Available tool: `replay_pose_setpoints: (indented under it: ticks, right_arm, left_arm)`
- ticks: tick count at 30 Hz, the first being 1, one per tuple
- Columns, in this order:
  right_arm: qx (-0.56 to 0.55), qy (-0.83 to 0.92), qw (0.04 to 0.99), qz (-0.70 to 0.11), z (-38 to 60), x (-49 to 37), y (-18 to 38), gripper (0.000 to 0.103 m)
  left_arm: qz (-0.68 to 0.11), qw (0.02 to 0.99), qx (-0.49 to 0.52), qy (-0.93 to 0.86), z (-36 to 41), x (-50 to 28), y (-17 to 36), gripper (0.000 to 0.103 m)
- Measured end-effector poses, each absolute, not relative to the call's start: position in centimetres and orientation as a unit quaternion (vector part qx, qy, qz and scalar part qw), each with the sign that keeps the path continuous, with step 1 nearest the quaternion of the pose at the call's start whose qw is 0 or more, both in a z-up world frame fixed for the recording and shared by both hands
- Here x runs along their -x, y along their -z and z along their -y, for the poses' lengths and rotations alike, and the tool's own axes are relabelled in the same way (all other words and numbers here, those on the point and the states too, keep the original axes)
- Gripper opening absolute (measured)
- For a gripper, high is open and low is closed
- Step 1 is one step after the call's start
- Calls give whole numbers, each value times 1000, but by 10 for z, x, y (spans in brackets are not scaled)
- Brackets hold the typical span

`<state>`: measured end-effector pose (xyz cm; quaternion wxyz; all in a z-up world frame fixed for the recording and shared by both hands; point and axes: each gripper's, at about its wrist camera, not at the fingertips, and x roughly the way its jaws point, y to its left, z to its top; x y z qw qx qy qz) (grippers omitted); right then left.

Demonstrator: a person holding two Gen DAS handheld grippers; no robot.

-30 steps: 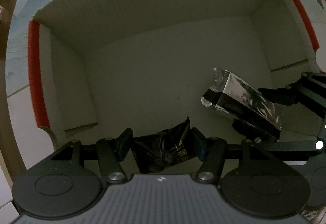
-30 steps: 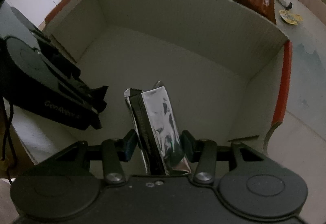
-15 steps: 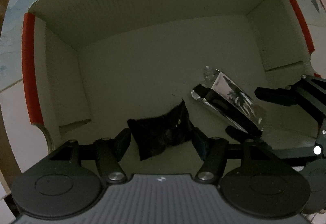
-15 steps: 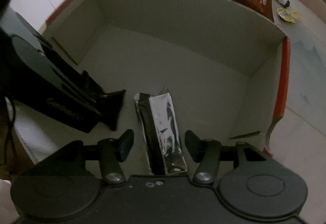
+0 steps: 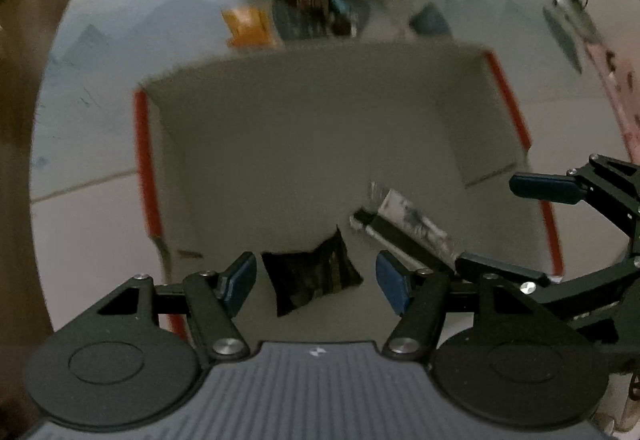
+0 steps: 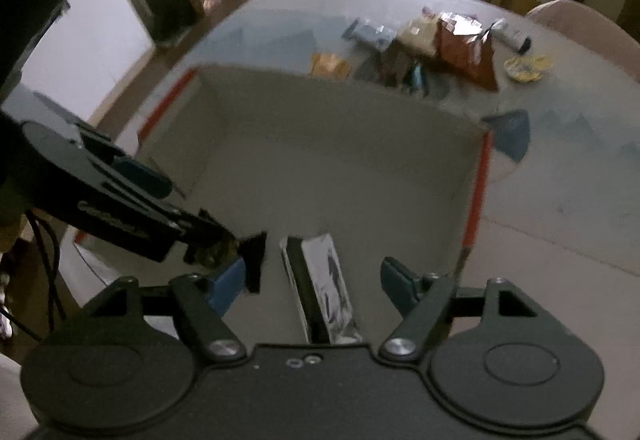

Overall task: Organize snacks
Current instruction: 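Move both open grippers from the box back to the snack pile, then grasp the yellow pouch with the left gripper while the right gripper grasps the blue-wrapped candy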

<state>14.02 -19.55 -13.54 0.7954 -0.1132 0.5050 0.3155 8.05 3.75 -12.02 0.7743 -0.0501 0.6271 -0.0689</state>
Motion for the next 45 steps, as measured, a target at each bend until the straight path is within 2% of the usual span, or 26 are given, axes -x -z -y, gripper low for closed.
replay_pose_setpoints:
  ticks: [4,9,14,18,23,32,40,45]
  right_arm:
    - [97,-316,811,-483,200,-144,110,81]
    - [82,-312,831,-453,206,-158,79,86]
    - [68,-303,849,-428,212,-181,54,99]
    - [58,-297,860,-411,216,-204,42,101]
    - [47,-277,865,-415,221,-244,36,101]
    - [51,-264,855,-443,214,-312,52,101]
    - [83,-265,821,-498,192,-364,103,101]
    - [91,-262,794,-541,178,-396,143,95]
  left_arm:
    - [-595,800,46,63,-38,-80,92,65]
    - [-554,830,44,55,-42,-88,59,71]
    - [-515,855,39,39,-47,-102,37,76]
    - [-493,868,57,18,-57,-119,24,84]
    - [-492,868,62,5,-64,-153,19,84]
    - [-552,833,32,-16,-59,-228,49,84]
    - [-627,778,25,-32,-55,-288,104,84]
    - [-656,752,42,-47,-54,-320,131,84]
